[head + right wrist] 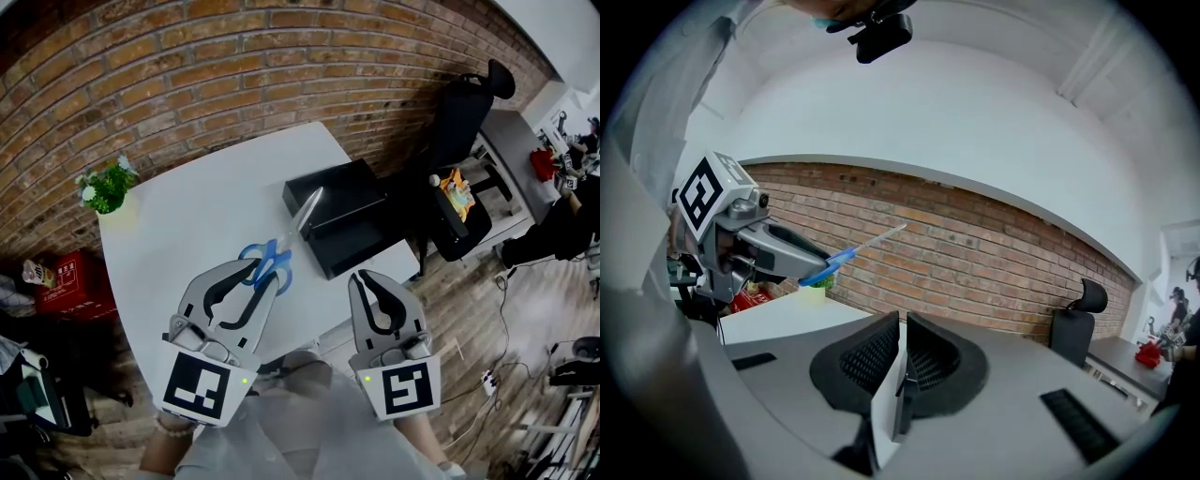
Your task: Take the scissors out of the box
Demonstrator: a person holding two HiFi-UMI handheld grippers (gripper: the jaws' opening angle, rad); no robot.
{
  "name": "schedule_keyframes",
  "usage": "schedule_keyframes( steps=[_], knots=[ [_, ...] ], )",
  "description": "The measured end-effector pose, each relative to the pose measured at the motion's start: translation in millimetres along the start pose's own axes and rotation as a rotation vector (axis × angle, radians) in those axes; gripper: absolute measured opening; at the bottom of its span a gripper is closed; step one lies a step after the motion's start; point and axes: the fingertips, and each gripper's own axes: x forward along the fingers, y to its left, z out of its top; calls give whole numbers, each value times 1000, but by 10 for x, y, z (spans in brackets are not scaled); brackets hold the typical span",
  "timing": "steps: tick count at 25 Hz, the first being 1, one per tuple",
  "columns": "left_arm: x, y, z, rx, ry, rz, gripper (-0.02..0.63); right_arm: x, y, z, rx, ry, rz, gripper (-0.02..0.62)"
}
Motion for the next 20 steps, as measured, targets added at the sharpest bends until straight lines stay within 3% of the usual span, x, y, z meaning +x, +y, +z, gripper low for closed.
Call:
schedule_keyframes(
  steps=[20],
  knots=[
    [23,14,-39,-8,15,9,98,12,11,-52,-14,20,3,55]
  ],
)
